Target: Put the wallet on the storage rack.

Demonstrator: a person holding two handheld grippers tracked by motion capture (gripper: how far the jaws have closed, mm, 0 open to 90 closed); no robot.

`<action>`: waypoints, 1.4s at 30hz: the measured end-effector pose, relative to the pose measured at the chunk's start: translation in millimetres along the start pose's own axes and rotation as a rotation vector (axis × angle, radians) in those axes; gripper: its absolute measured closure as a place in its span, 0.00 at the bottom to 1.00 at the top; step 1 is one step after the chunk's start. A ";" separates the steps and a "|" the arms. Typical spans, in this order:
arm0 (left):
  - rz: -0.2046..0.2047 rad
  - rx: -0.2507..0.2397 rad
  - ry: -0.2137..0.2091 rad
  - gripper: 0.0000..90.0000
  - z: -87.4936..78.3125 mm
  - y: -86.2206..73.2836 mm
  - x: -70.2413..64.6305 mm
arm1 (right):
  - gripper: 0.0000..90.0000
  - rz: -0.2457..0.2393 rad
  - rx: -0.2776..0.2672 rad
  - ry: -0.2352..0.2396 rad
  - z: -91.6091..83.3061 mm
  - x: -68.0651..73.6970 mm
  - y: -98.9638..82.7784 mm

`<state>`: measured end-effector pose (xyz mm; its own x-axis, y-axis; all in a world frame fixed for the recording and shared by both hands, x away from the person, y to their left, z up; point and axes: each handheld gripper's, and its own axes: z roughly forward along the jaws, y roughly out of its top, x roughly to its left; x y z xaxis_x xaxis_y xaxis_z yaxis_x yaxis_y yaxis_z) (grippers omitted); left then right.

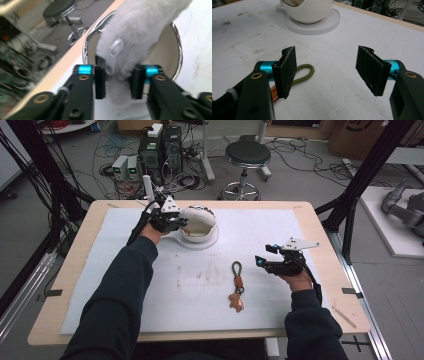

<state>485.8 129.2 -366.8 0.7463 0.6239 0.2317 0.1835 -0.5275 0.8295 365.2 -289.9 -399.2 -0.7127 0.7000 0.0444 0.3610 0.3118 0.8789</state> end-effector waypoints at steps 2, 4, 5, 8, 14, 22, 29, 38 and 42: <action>-0.167 -0.051 -0.039 0.59 0.1 -11.3 5.3 | 0.38 -0.002 -0.001 -0.001 -0.5 -0.3 -0.1; -0.190 -0.069 -0.051 0.59 -1.3 -14.9 6.7 | 0.38 -0.002 0.000 -0.003 -0.7 -0.4 -0.1; -0.220 -0.095 -0.065 0.65 -3.7 -18.4 8.0 | 0.38 -0.001 -0.001 -0.001 -0.8 -0.4 -0.3; -0.226 -0.137 -0.085 0.78 -10.1 -20.9 10.9 | 0.38 -0.003 0.001 -0.001 0.1 0.2 -0.2; -0.003 -0.078 0.035 0.86 -10.2 -11.1 -3.7 | 0.38 -0.002 0.005 -0.001 0.8 0.7 -0.3; 0.015 -0.015 0.080 0.86 1.4 -0.9 -13.4 | 0.37 0.001 0.009 0.006 1.5 0.4 -0.9; -0.234 -0.060 -0.009 0.55 -2.4 -17.4 -1.6 | 0.37 0.013 0.003 0.006 -0.5 -0.6 -1.0; -0.406 -0.257 -0.074 0.25 -38.9 -36.1 -13.9 | 0.32 0.020 -0.007 -0.038 -5.8 -4.7 -1.4; -0.431 -0.280 -0.060 0.24 -57.9 -51.2 -23.9 | 0.31 0.021 -0.007 -0.047 -8.0 -4.6 -0.9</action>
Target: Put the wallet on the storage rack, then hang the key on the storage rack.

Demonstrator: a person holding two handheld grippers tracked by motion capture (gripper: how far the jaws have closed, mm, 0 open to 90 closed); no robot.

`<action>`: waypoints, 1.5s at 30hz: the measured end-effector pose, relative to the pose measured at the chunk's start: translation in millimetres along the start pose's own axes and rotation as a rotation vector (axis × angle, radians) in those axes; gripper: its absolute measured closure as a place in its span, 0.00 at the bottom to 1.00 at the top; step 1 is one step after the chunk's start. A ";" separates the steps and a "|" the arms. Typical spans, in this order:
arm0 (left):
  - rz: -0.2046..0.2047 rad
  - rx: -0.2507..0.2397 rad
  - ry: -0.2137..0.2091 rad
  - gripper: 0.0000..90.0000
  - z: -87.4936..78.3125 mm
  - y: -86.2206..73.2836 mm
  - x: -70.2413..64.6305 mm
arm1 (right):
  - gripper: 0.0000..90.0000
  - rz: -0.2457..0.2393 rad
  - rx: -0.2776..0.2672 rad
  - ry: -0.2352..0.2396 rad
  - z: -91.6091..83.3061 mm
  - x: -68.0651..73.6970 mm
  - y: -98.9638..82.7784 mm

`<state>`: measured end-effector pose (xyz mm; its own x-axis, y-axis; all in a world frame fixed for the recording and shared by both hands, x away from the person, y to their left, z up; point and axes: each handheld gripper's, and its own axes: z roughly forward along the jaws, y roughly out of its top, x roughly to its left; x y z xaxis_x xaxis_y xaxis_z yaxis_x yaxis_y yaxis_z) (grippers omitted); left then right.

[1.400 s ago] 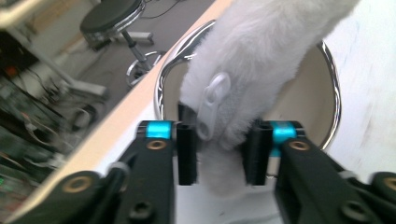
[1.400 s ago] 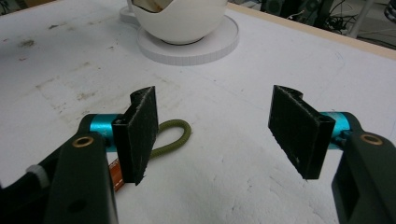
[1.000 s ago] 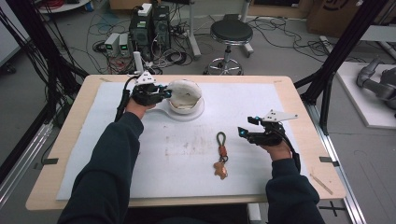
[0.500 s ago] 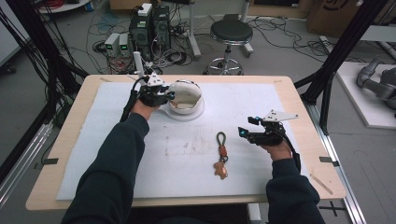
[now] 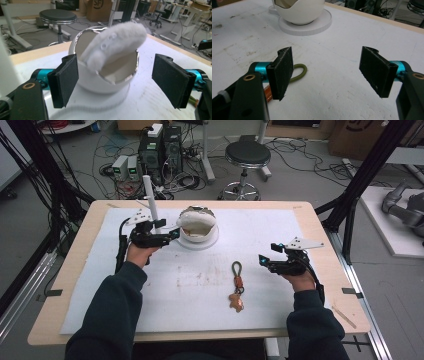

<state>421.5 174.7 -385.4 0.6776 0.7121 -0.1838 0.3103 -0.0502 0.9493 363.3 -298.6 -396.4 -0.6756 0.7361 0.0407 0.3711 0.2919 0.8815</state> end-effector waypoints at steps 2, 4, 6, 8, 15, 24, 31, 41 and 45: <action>0.002 -0.013 0.033 0.24 -17.0 -11.6 -3.6 | 0.30 -0.001 0.001 -0.010 -0.7 -0.2 0.1; -0.002 -0.018 0.041 0.23 -22.3 -15.2 -4.7 | 0.29 -0.001 0.002 -0.022 -0.5 -1.5 0.1; 0.018 -0.012 0.090 0.21 -35.0 -24.0 -8.2 | 0.29 0.007 0.008 -0.030 -0.1 -3.1 -0.4; 0.028 0.012 0.118 0.20 -41.4 -29.2 -11.4 | 0.27 0.012 0.014 -0.044 -0.1 -3.7 -0.8; 0.026 0.019 0.128 0.20 -55.0 -41.7 -20.6 | 0.27 0.008 0.023 -0.054 -2.1 -0.8 -1.7; -0.009 0.002 0.125 0.20 -65.7 -52.6 -15.5 | 0.27 0.027 0.024 -0.069 -5.0 0.5 -4.9; -0.011 0.007 0.131 0.21 -69.7 -55.4 -14.4 | 0.28 0.032 0.027 -0.073 -1.2 7.5 -6.9; -0.017 0.027 0.138 0.24 -80.4 -64.4 -17.6 | 0.41 0.011 0.073 -0.011 14.5 25.5 -7.7; -0.013 0.038 0.135 0.25 -78.1 -65.3 -18.4 | 0.51 0.035 0.116 0.033 24.6 32.0 -14.8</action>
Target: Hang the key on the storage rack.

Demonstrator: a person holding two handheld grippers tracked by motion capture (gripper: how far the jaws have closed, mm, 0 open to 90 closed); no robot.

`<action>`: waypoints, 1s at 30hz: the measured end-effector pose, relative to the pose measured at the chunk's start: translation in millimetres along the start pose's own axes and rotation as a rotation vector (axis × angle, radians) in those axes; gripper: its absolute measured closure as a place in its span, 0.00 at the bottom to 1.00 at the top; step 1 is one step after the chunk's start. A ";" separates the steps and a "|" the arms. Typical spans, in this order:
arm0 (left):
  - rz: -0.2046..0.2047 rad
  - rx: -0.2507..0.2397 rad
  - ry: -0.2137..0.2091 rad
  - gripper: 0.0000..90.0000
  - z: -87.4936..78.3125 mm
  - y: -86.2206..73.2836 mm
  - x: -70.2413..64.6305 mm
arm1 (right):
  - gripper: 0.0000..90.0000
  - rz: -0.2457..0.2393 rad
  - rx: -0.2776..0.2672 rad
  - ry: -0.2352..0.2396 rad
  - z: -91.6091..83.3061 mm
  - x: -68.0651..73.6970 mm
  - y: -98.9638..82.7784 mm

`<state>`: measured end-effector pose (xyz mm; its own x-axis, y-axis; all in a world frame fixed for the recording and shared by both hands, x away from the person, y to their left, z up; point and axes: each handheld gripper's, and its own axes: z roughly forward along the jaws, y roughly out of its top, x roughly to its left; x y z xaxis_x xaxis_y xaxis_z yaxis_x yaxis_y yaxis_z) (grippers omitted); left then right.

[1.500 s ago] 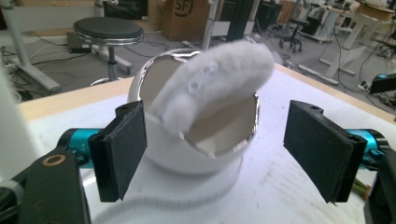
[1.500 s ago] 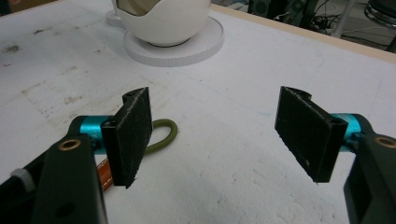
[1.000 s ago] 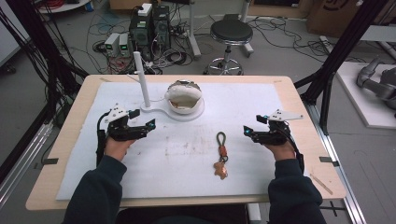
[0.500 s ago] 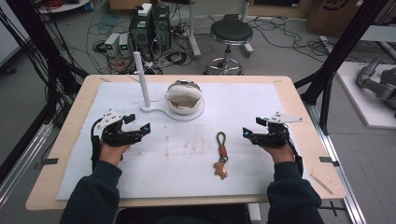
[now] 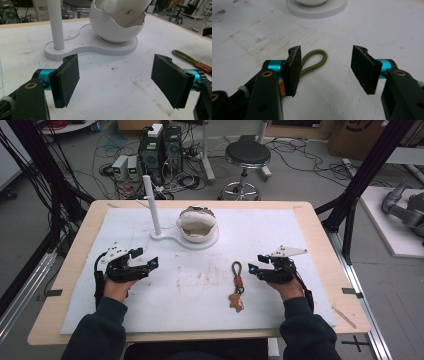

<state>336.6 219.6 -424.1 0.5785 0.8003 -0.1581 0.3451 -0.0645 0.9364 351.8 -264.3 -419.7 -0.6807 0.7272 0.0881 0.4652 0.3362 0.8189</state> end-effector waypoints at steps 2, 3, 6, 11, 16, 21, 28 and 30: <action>-0.001 0.006 0.000 0.26 1.2 -1.1 0.4 | 0.54 0.012 0.030 0.019 6.3 2.3 -1.4; 0.000 0.007 0.000 0.26 1.4 -1.3 1.0 | 0.55 0.011 0.044 0.026 9.1 3.8 -1.7; -0.011 0.003 0.016 0.26 1.3 -2.2 4.7 | 0.57 0.007 0.119 0.049 22.0 12.3 -3.3; -0.028 -0.008 0.039 0.26 -1.6 -3.1 12.1 | 0.50 -0.018 0.229 0.085 39.8 30.1 -4.9; -0.028 0.001 0.048 0.26 -2.9 -4.3 13.9 | 0.55 -0.131 0.283 -0.007 42.7 49.7 -1.2; -0.020 0.011 0.050 0.26 -2.5 -5.1 13.2 | 0.72 -0.147 0.308 0.011 41.9 54.3 1.9; -0.049 -0.003 0.060 0.26 -5.6 -5.2 18.9 | 0.87 -0.115 0.270 0.086 40.9 48.9 4.4; -0.065 -0.010 0.049 0.26 -5.9 -5.3 19.8 | 0.87 -0.113 0.194 0.108 37.7 47.3 9.0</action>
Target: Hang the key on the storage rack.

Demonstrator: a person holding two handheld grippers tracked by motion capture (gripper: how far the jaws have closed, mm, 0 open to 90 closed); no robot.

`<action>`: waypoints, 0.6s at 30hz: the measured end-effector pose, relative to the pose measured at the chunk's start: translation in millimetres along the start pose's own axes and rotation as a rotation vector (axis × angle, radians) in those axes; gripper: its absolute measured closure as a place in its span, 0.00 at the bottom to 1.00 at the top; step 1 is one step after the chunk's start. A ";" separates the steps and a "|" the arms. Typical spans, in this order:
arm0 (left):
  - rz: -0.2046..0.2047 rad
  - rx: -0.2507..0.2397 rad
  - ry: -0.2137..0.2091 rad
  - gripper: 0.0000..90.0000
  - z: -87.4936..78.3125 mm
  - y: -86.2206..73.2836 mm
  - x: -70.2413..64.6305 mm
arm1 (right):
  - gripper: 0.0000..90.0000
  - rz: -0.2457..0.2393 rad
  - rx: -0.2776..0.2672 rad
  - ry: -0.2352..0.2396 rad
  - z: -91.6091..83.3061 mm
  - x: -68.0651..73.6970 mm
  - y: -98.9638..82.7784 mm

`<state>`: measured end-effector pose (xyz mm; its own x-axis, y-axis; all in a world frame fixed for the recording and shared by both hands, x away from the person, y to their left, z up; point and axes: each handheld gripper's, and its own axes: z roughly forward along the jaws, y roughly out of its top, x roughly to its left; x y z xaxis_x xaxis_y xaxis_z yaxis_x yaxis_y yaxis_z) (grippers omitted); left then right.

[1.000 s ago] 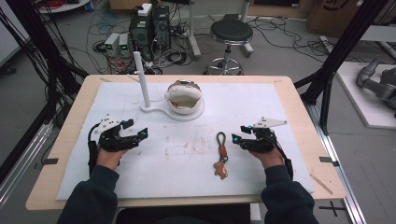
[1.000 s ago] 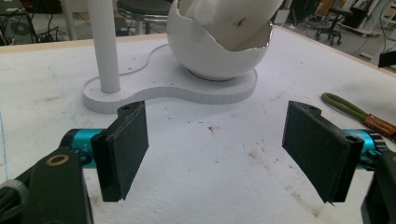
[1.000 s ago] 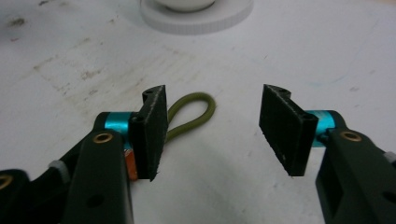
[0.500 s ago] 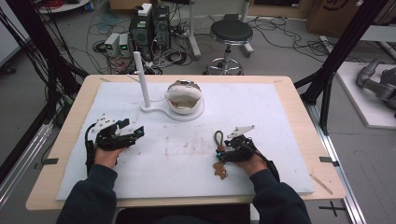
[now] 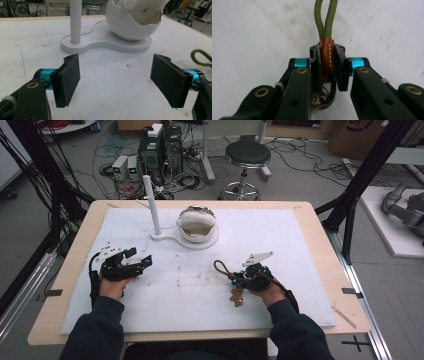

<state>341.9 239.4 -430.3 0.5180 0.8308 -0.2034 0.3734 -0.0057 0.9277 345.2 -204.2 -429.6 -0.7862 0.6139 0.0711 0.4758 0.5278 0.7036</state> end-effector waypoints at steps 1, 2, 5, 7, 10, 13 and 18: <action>0.000 0.000 0.000 0.26 0.0 0.0 0.0 | 0.87 0.000 0.000 0.000 0.0 0.0 0.0; 0.006 0.001 -0.005 0.26 0.2 0.0 -0.1 | 0.87 -0.012 -0.089 0.006 -4.9 -1.7 5.5; 0.002 -0.009 -0.004 0.26 -1.5 0.5 0.7 | 0.87 -0.009 -0.174 0.014 -8.9 -2.9 13.7; 0.001 -0.010 -0.005 0.26 -2.9 0.8 1.6 | 0.87 -0.023 -0.213 0.013 -9.9 -2.4 20.2; 0.006 -0.013 -0.014 0.26 -9.1 1.6 4.1 | 0.88 -0.032 -0.247 0.021 -10.1 -0.6 31.3; 0.018 -0.025 -0.013 0.26 -14.6 2.8 6.7 | 0.88 -0.054 -0.288 0.026 -7.4 2.2 50.2; 0.018 -0.037 -0.001 0.26 -18.8 2.7 10.3 | 0.88 -0.093 -0.344 0.041 -2.8 9.6 83.5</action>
<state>333.8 258.4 -424.0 0.5248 0.8305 -0.1865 0.3352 -0.0003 0.9421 376.2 -155.9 -368.2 -0.8386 0.5445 0.0187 0.2461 0.3479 0.9047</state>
